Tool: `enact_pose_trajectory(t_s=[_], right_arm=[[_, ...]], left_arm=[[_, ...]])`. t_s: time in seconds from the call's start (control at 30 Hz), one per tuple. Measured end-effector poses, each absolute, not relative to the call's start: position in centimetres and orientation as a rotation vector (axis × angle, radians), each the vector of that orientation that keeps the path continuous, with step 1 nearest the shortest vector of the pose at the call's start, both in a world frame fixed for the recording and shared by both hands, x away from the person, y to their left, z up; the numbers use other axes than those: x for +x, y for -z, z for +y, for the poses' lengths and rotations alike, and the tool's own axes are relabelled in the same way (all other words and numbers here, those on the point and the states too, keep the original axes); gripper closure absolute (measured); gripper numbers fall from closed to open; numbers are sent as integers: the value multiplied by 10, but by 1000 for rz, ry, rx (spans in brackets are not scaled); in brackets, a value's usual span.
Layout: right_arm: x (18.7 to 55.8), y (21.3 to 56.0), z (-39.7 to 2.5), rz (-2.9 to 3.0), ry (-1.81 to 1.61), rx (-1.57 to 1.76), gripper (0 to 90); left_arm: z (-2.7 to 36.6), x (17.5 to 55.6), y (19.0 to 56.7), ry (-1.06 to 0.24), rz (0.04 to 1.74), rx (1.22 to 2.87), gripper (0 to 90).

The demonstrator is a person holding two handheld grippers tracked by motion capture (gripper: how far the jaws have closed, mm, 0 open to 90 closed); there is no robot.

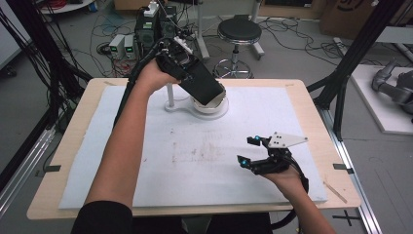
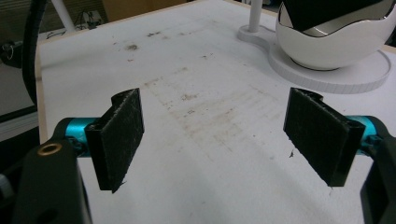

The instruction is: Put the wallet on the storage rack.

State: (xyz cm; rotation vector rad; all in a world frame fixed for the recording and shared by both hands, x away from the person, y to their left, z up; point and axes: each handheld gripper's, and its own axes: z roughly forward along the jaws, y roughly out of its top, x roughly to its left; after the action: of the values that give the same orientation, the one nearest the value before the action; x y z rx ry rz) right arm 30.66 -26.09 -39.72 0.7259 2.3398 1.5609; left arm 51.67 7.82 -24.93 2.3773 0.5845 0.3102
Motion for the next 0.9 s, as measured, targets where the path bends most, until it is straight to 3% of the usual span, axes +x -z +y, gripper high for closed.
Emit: enact_pose_trajectory(t_s=[0.5, 0.7, 0.9], right_arm=[[310, 400, -261, 2358, -1567, 726, 205], [309, 400, -260, 2363, -1566, 731, 205], [309, 400, -260, 2361, -1568, 725, 205]], left_arm=[[61, 543, 268, -296, 659, 2435, 746], [65, 544, 265, -424, 738, 2363, 594], [71, 542, 257, -518, 763, 2301, 589]])
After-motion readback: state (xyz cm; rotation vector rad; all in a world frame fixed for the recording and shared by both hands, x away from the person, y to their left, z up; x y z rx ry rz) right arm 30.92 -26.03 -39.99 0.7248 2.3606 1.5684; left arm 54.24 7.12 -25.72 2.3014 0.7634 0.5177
